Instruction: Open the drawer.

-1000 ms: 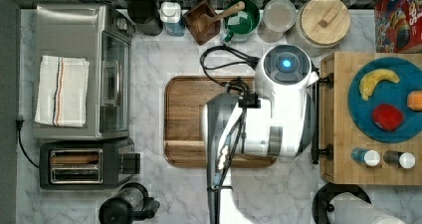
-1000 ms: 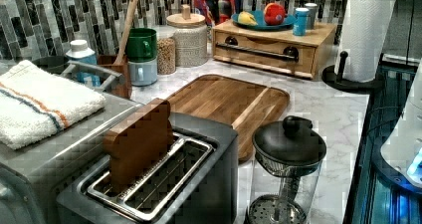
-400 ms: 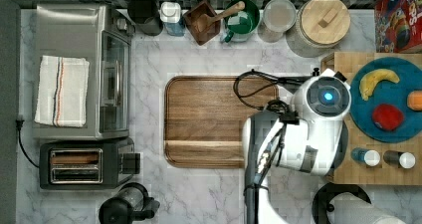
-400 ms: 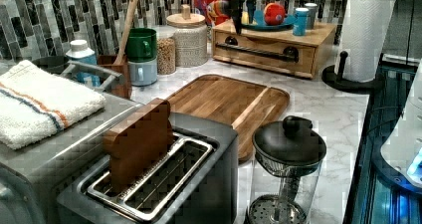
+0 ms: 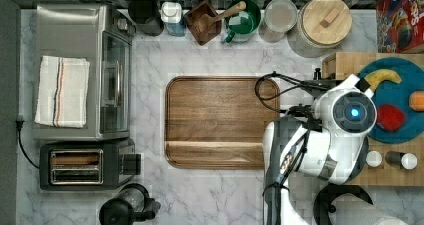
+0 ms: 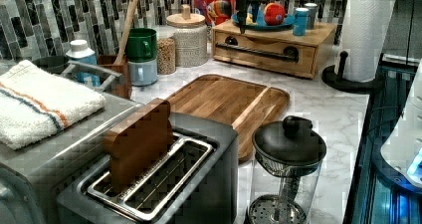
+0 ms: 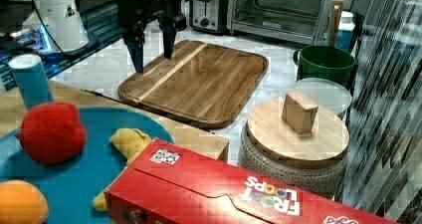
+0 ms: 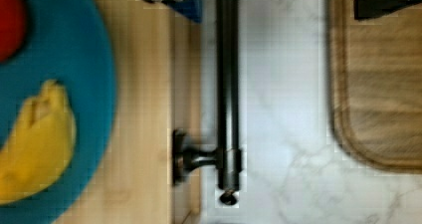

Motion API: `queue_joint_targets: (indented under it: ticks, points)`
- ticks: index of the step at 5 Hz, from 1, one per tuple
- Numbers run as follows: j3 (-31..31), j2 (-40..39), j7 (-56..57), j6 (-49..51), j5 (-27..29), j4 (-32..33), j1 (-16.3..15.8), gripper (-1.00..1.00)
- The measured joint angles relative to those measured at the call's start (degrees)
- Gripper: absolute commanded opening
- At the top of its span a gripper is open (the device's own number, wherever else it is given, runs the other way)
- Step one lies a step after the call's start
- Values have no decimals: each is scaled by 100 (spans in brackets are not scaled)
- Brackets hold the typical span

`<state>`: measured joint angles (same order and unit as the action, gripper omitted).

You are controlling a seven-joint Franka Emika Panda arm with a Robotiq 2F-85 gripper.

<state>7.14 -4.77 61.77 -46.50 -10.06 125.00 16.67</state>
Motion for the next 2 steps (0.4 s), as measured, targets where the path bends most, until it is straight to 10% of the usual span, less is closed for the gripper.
queue_joint_targets:
  ticks: [2]
  points:
    - [91,1,246,-523,259,280,67,100]
